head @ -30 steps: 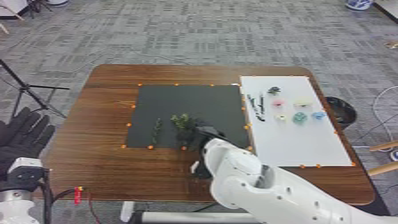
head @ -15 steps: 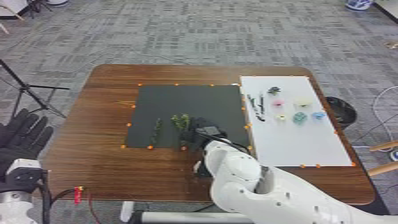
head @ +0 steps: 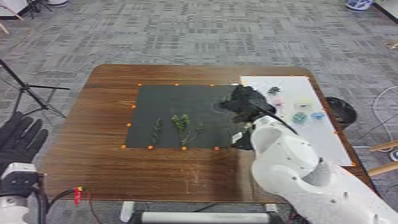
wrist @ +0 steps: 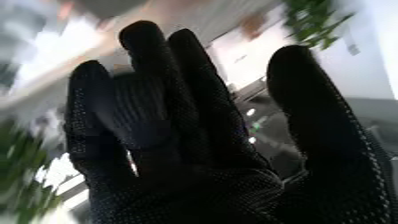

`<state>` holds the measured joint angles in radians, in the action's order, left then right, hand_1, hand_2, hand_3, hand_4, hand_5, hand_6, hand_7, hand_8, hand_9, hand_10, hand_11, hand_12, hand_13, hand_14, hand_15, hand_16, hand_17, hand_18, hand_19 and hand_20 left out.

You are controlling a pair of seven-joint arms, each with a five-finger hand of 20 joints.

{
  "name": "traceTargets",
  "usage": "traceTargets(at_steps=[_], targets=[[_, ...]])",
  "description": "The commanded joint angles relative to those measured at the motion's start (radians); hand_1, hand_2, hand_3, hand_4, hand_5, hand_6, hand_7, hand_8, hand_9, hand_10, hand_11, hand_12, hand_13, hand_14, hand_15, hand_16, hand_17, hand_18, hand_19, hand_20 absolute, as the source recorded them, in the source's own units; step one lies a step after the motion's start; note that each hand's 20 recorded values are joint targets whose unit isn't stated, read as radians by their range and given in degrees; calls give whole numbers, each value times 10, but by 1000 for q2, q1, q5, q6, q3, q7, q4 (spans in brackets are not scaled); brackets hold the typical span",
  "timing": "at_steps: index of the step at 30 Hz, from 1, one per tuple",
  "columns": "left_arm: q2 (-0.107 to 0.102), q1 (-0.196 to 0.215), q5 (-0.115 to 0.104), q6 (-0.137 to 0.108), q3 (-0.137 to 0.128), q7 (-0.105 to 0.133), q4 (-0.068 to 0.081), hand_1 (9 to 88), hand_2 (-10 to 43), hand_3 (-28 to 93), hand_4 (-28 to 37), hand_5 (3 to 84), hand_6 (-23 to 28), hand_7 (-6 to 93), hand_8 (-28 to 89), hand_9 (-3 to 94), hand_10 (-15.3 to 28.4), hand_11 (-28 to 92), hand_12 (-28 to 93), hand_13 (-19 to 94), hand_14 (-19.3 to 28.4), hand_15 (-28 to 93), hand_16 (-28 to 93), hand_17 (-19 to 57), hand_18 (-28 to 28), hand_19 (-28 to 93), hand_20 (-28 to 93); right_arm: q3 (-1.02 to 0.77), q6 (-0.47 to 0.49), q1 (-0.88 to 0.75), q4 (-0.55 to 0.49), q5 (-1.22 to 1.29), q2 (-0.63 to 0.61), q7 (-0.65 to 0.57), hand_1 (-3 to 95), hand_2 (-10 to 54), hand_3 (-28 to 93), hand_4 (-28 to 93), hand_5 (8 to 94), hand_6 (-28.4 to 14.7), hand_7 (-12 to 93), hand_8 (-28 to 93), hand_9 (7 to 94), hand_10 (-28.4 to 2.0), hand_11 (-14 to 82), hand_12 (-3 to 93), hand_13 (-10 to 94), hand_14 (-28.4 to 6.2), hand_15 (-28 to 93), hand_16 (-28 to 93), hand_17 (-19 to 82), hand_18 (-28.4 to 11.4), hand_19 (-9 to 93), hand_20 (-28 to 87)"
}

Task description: Arrange flowers

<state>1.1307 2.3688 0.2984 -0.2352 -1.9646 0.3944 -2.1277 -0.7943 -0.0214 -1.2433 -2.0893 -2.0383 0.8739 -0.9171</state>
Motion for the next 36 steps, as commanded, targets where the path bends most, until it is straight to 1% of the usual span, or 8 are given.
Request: traceTargets(at_steps=[1, 3, 8, 9, 23, 25, 27, 36], targets=[[10, 22, 0, -1, 3, 14, -8, 276, 159, 734, -283, 431, 112, 103, -78, 336, 172, 230, 105, 255, 163, 317, -36, -69, 161, 366, 110, -56, 108, 144, 121, 108, -65, -57, 322, -14, 631, -138, 611, -111, 195, -44, 651, -220, 455, 375, 666, -166, 769, 460, 335, -283, 850, 294], [16, 25, 5, 15, 2, -1, -9, 276, 159, 734, -283, 431, 113, 103, -78, 336, 173, 230, 105, 255, 163, 316, -37, -69, 161, 366, 110, -30, 126, 187, 155, 131, -57, -78, 343, -47, 628, -147, 614, -103, 198, -44, 650, -212, 508, 411, 673, -162, 789, 476, 344, -280, 858, 306], [10, 9, 10, 19, 9, -9, -5, 276, 158, 731, -283, 423, 111, 102, -77, 328, 173, 224, 105, 248, 162, 308, -37, -68, 162, 365, 109, 50, 205, 267, 230, 101, -60, -104, 380, -94, 604, -181, 639, -87, 173, -53, 704, -170, 560, 471, 733, -133, 809, 495, 400, -270, 886, 327], [11, 11, 19, 23, 4, -18, -5, 276, 158, 731, -283, 423, 110, 101, -77, 328, 173, 223, 105, 248, 162, 307, -36, -68, 162, 365, 109, 62, 220, 278, 245, 93, -57, -111, 381, -95, 596, -186, 640, -90, 158, -54, 705, -166, 563, 476, 736, -131, 811, 497, 403, -270, 888, 328], [8, 8, 28, 49, 2, -24, 3, 271, 157, 716, -283, 417, 99, 99, -78, 324, 169, 220, 107, 244, 160, 297, -31, -68, 159, 359, 108, 264, 245, 398, 404, 111, -48, -115, 371, -95, 582, -217, 640, -91, 122, -53, 710, -156, 563, 484, 749, -111, 797, 506, 428, -252, 882, 322], [7, 11, 30, 39, 4, -30, -1, 271, 157, 716, -283, 414, 101, 96, -78, 318, 169, 215, 105, 243, 161, 297, -30, -69, 159, 359, 108, 293, 255, 420, 434, 120, -35, -116, 371, -95, 580, -221, 640, -93, 117, -55, 711, -157, 561, 483, 750, -110, 794, 508, 430, -252, 882, 321], [9, 9, 29, 53, 4, -33, 1, 270, 157, 715, -283, 408, 105, 93, -76, 307, 168, 213, 106, 237, 159, 294, -30, -70, 159, 360, 108, 311, 257, 432, 454, 124, -27, -121, 372, -95, 575, -224, 635, -94, 111, -56, 711, -156, 559, 482, 751, -108, 792, 509, 430, -253, 883, 321], [12, 14, 26, 51, 6, -32, 0, 268, 159, 714, -283, 408, 107, 92, -72, 306, 170, 216, 109, 235, 162, 298, -28, -71, 159, 359, 109, 320, 251, 446, 471, 129, -30, -131, 366, -95, 575, -229, 620, -95, 101, -55, 710, -156, 555, 478, 751, -109, 785, 515, 427, -252, 879, 322]])
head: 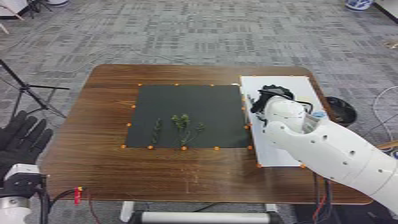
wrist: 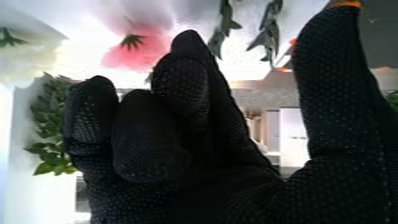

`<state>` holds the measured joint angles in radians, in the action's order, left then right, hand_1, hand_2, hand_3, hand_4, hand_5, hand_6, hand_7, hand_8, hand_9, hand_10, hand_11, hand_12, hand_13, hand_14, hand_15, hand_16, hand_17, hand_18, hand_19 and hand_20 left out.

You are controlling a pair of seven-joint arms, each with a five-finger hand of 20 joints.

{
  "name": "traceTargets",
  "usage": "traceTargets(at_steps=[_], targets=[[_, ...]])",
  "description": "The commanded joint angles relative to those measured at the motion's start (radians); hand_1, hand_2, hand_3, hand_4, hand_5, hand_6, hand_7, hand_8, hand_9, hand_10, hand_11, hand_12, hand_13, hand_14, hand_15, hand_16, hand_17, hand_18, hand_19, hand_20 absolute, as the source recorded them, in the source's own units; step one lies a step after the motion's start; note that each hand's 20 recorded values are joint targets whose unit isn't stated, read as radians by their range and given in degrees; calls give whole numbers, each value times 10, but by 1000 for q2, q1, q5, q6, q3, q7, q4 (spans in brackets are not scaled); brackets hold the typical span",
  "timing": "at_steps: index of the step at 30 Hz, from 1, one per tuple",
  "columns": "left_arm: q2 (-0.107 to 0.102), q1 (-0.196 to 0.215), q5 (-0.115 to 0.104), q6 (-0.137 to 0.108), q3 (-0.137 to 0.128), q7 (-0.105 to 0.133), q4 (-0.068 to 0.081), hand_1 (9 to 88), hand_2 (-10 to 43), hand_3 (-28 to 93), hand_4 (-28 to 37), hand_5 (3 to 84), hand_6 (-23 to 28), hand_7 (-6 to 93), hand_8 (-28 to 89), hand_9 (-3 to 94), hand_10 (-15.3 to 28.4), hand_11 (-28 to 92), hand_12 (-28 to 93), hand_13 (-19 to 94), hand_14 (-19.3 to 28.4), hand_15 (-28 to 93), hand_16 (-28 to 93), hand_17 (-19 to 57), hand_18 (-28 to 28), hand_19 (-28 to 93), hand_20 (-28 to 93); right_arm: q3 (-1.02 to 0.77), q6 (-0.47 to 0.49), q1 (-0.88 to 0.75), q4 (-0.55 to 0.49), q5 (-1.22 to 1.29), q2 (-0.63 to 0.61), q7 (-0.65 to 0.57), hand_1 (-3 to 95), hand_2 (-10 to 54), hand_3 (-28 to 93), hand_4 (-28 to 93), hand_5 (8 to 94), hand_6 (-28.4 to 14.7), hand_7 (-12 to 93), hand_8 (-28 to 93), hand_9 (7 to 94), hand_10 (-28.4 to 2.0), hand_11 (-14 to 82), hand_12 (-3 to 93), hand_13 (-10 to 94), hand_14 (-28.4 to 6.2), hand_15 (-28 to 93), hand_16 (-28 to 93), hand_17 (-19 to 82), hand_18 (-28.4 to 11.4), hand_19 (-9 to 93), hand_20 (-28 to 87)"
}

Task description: Arrange flowers

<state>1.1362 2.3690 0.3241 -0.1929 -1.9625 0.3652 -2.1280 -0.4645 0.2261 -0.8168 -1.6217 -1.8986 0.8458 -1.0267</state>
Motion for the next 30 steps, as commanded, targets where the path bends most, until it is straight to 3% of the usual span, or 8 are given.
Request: traceTargets(at_steps=[1, 13, 19, 30], targets=[[8, 15, -2, 9, 4, -1, 0, 268, 159, 714, -283, 408, 107, 92, -72, 307, 171, 217, 109, 235, 162, 299, -28, -71, 159, 359, 109, -6, 7, 23, 8, -7, -2, -19, 366, -95, 575, -229, 618, -96, 100, -55, 710, -156, 554, 478, 750, -109, 784, 516, 426, -253, 879, 322], [4, -4, 0, 19, 19, -11, 8, 268, 160, 715, -283, 411, 109, 94, -73, 312, 172, 220, 110, 238, 162, 303, -31, -72, 159, 361, 109, 31, 47, 43, 82, 42, 41, -30, 360, -95, 561, -242, 609, -100, 91, -53, 700, -155, 553, 476, 739, -117, 783, 515, 410, -256, 873, 328], [0, -7, -4, 12, 28, -10, 10, 268, 160, 715, -283, 411, 109, 94, -73, 312, 171, 219, 109, 238, 163, 305, -32, -72, 159, 361, 109, 58, 29, 53, 103, 33, 53, -16, 365, -95, 555, -245, 609, -100, 91, -53, 696, -153, 559, 473, 735, -120, 785, 510, 407, -258, 870, 331], [-1, -19, -4, 14, 32, -16, 13, 268, 160, 715, -283, 411, 109, 95, -73, 313, 171, 219, 109, 238, 162, 304, -33, -72, 159, 362, 108, 109, 57, 43, 127, 19, 76, -5, 427, -95, 622, -247, 662, -65, 164, -57, 711, -140, 573, 479, 749, -116, 795, 490, 409, -256, 864, 341]])
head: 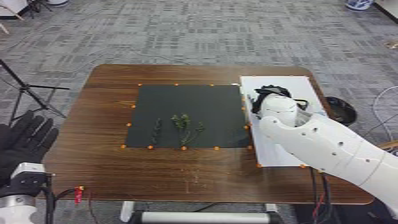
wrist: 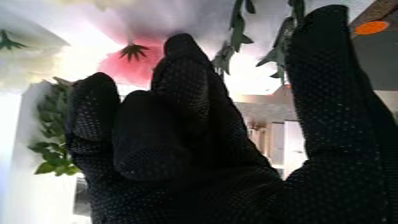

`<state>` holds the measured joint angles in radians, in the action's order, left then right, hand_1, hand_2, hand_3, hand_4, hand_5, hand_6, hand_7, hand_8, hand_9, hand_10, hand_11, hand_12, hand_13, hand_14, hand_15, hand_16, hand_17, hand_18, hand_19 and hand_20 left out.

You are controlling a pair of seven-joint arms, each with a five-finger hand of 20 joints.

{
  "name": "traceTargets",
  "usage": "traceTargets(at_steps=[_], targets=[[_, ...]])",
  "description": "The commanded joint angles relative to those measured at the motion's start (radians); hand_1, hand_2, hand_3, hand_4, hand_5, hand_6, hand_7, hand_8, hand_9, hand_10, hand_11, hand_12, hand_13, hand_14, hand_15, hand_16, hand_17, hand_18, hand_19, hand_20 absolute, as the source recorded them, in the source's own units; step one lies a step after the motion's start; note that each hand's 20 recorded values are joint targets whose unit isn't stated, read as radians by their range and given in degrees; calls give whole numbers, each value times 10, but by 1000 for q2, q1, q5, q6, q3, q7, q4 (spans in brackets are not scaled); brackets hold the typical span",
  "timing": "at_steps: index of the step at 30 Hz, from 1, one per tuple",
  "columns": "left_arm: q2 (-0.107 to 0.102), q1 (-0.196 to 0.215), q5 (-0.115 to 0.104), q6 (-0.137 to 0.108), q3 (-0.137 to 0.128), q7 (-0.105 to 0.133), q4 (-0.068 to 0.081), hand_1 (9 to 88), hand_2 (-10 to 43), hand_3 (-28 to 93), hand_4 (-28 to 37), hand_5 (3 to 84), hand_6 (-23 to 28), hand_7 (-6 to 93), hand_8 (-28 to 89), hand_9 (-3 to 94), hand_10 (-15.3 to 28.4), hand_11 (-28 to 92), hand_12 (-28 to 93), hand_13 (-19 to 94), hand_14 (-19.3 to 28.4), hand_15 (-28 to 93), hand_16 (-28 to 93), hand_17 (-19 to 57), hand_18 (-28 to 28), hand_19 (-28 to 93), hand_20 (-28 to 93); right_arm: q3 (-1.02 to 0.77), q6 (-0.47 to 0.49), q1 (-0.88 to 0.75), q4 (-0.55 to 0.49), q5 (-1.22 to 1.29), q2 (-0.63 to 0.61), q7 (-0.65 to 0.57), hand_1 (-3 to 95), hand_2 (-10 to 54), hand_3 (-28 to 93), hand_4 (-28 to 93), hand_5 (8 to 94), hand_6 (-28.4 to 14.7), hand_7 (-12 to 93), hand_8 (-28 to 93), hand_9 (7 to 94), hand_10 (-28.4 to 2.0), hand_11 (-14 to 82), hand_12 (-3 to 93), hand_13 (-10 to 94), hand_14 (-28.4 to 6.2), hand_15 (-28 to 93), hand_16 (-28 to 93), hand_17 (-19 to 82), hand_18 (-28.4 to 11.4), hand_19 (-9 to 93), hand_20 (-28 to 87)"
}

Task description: Arrange flowers

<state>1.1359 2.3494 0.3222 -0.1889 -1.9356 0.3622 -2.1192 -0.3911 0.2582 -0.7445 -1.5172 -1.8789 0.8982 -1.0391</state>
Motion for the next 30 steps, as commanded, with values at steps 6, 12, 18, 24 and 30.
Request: traceTargets(at_steps=[6, 12, 18, 24, 30], targets=[[-1, -1, -4, 12, 5, -14, 5, 268, 160, 715, -283, 412, 109, 95, -73, 313, 170, 220, 110, 239, 162, 305, -32, -73, 160, 362, 108, 46, 0, -39, 14, -13, 19, 16, 495, -95, 616, -252, 692, -46, 231, 79, 729, -130, 580, 481, 759, -114, 795, 486, 414, -252, 858, 346], [4, 10, -2, 13, -3, -26, 2, 268, 159, 715, -283, 411, 110, 94, -73, 313, 171, 219, 109, 238, 162, 304, -32, -73, 159, 363, 108, 40, -44, -54, -2, 17, 15, 5, 585, -95, 553, -195, 752, -34, 272, 192, 787, -118, 571, 479, 786, -111, 790, 483, 425, -249, 852, 352], [1, 0, 1, 14, -2, -38, 7, 267, 159, 716, -283, 411, 109, 94, -73, 313, 171, 220, 110, 238, 162, 303, -32, -73, 159, 363, 108, 37, -102, -62, -18, -6, 1, 1, 583, -95, 612, -174, 790, -24, 301, 221, 821, -112, 563, 480, 811, -110, 787, 478, 439, -252, 852, 353], [-6, -5, 1, 6, 2, -40, 7, 268, 159, 715, -283, 411, 109, 94, -74, 313, 172, 220, 109, 237, 163, 302, -32, -73, 159, 363, 108, -37, -187, -98, -64, -33, -25, 10, 536, -95, 678, -108, 790, -26, 324, 251, 831, -115, 565, 480, 831, -104, 784, 472, 458, -256, 860, 350], [-8, 5, 0, -2, -2, -29, 2, 268, 158, 715, -283, 412, 110, 95, -73, 313, 171, 219, 109, 238, 163, 303, -31, -73, 159, 363, 108, -145, -291, -166, -177, -99, -70, 35, 480, -95, 711, 11, 767, -34, 405, 264, 834, -113, 575, 488, 839, -100, 784, 462, 469, -256, 870, 334]])
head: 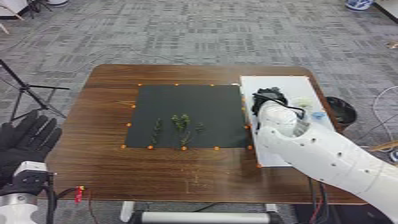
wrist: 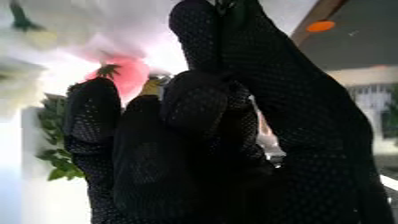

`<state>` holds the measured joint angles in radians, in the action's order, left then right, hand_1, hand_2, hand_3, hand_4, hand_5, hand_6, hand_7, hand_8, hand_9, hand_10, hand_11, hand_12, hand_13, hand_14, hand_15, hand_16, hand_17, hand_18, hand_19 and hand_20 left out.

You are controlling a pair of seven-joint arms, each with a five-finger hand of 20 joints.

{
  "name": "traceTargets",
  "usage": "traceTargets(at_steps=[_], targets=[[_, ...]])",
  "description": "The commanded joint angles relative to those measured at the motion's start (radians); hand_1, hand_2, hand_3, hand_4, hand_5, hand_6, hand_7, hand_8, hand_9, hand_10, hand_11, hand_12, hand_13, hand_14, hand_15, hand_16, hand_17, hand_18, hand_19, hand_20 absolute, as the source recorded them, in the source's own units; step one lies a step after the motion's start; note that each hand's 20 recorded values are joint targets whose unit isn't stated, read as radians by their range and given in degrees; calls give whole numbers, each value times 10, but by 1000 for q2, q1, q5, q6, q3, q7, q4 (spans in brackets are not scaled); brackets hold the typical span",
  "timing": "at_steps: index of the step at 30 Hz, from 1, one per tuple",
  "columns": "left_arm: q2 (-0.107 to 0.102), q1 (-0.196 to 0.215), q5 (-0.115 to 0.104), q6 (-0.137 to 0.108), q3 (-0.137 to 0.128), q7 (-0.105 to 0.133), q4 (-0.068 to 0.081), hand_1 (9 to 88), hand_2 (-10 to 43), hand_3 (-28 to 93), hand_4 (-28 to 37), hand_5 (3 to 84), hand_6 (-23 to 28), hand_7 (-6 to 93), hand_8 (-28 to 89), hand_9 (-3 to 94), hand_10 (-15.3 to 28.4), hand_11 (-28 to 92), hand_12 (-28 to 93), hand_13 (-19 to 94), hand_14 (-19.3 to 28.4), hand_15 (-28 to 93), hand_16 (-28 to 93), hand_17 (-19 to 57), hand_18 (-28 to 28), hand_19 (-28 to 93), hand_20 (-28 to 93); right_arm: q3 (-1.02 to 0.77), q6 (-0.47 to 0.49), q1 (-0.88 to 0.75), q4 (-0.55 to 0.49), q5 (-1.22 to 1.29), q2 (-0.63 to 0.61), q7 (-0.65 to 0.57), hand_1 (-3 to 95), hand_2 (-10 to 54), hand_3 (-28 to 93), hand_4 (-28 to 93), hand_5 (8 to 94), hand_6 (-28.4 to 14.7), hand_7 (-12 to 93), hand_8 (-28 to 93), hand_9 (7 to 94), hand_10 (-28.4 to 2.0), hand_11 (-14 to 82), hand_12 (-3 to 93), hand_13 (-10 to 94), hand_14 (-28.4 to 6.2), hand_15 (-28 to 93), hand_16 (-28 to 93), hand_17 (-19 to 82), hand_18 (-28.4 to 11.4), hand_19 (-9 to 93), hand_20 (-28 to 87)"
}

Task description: Arrange flowers

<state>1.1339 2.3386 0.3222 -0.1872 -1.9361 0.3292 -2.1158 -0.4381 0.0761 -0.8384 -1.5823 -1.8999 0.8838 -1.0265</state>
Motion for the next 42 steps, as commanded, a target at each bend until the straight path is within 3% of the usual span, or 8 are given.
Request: traceTargets(at_steps=[1, 8, 23, 32, 42], targets=[[-4, 20, 0, -5, -4, 3, -3, 268, 158, 715, -283, 412, 109, 96, -73, 313, 171, 218, 109, 238, 163, 303, -31, -73, 159, 362, 107, -117, -120, -85, -132, -82, -58, 24, 476, -95, 713, 21, 765, -35, 411, 267, 835, -113, 574, 493, 841, -99, 783, 460, 472, -257, 871, 333], [1, 21, 3, -1, -4, 0, -5, 268, 158, 715, -283, 412, 109, 95, -74, 313, 171, 219, 109, 238, 163, 303, -32, -73, 160, 363, 108, -148, -110, -122, -249, -77, -77, 47, 462, -95, 723, 49, 765, -43, 434, 280, 838, -114, 574, 507, 847, -99, 783, 454, 476, -259, 875, 328], [6, 47, 2, -2, -11, 4, -13, 268, 158, 715, -283, 412, 109, 95, -74, 313, 171, 218, 109, 239, 162, 302, -31, -73, 160, 364, 108, -277, -288, -256, -456, -36, 2, 60, 460, -95, 731, 42, 760, -44, 439, 285, 845, -119, 564, 504, 863, -87, 767, 439, 504, -252, 876, 303], [4, 48, 3, -2, -12, 3, -12, 268, 158, 714, -283, 411, 109, 95, -73, 313, 170, 219, 109, 239, 162, 302, -31, -73, 160, 363, 107, -303, -427, -414, -407, -121, 143, -47, 466, -95, 733, 23, 757, -47, 443, 284, 855, -105, 544, 499, 906, -46, 708, 425, 550, -231, 873, 251], [5, 55, 2, 3, -24, 1, -11, 268, 159, 714, -283, 411, 109, 96, -74, 313, 171, 217, 109, 239, 161, 302, -31, -73, 160, 363, 107, -280, -377, -523, -381, -141, 119, -107, 477, -95, 730, 4, 747, -48, 452, 268, 857, -102, 528, 499, 914, -36, 687, 432, 558, -224, 877, 225]])
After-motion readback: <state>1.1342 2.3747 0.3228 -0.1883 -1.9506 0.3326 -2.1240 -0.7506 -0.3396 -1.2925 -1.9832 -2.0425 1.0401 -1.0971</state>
